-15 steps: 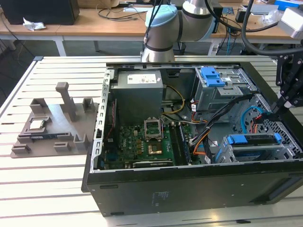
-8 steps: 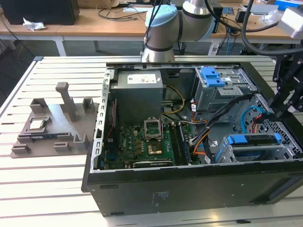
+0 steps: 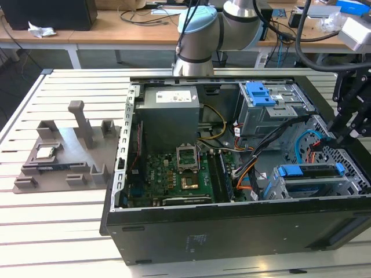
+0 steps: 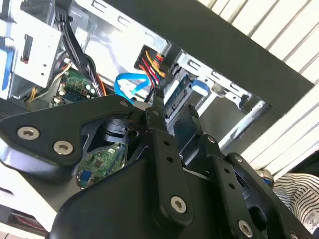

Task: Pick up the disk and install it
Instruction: 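Insert the first disk wire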

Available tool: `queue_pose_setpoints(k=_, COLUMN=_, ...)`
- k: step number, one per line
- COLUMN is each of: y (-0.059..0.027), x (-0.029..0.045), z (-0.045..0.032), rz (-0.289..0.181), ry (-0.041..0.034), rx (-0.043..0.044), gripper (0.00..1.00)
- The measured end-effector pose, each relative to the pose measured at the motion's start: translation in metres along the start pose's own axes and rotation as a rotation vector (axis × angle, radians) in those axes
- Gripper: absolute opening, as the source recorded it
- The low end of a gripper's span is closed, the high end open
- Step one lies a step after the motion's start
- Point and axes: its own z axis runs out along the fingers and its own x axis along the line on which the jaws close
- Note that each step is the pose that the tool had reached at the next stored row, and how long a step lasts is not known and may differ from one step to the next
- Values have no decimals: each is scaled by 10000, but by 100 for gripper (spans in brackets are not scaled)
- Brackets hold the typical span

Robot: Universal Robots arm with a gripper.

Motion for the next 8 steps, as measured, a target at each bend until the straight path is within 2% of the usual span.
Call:
queue_pose_setpoints(k=4, y=-80, x=-97, z=106, rz=36, ry=31, rx=-67, gripper=36)
queue_pose_setpoints(k=8, y=-84, x=-98, z=161, rz=59, ry=167, rx=-70, gripper=36)
